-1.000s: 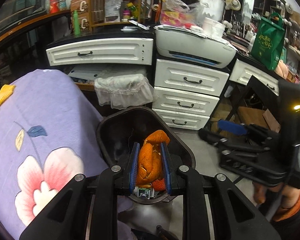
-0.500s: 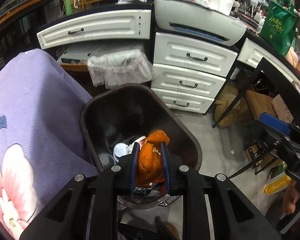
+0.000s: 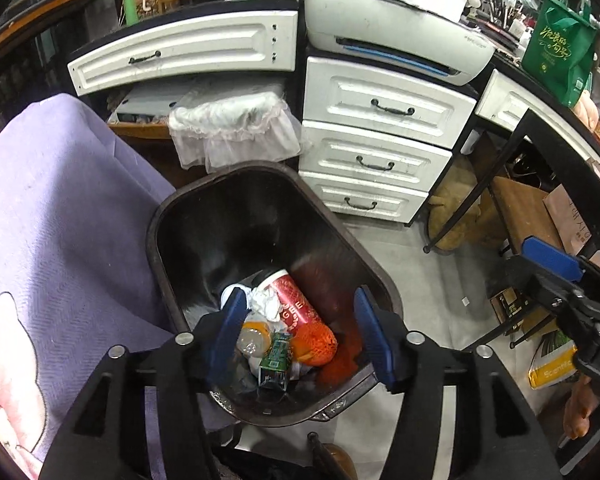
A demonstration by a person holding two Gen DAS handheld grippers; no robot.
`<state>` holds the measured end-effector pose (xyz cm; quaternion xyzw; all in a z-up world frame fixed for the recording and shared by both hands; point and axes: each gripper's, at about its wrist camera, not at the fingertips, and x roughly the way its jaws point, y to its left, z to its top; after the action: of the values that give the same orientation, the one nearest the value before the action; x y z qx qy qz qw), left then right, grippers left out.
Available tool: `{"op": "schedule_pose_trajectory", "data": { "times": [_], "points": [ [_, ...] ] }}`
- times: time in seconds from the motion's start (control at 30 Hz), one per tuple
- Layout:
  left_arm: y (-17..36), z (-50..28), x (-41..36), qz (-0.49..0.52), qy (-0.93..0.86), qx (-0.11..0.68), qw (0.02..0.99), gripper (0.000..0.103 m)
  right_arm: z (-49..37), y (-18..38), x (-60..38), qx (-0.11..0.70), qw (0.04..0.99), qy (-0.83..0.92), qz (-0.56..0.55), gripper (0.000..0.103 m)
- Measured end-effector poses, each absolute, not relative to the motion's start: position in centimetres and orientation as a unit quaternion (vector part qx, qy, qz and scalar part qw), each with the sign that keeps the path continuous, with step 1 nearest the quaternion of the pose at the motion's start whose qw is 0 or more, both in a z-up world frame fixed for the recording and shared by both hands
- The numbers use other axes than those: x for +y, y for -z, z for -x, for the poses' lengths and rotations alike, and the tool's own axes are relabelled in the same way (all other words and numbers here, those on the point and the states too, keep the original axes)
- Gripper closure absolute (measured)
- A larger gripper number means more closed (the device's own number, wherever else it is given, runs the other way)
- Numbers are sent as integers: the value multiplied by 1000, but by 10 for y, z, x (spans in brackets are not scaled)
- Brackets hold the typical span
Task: Collect trash
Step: 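Open the right tool over the bin while the left tool releases the orange peel, then move both tools back over the table toward the purple tissue pack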
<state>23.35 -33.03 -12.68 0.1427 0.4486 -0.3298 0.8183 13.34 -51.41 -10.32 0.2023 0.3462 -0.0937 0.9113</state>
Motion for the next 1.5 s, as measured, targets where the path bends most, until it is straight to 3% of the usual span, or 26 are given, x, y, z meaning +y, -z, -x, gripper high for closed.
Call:
{"op": "schedule_pose_trajectory", "data": {
  "times": [0.2, 0.3, 0.47, 0.97, 1.5],
  "points": [
    [112, -227, -324, -143, 333, 427, 829, 39, -135, 97, -511, 341, 914, 90, -199, 42],
    [101, -224, -316, -137, 336, 416, 834, 37, -136, 91, -508, 336, 917, 85, -199, 34],
    [76, -221, -292, -126, 334, 387, 850, 27, -142, 76, -493, 327, 924, 66, -186, 33],
    [17, -250, -146, -76, 214, 329, 917, 16, -200, 13, -381, 306, 942, -75, -115, 31],
    [15, -315, 9, -39, 61, 336, 939, 10, -301, -15, -260, 330, 921, -190, -77, 31]
  ]
}}
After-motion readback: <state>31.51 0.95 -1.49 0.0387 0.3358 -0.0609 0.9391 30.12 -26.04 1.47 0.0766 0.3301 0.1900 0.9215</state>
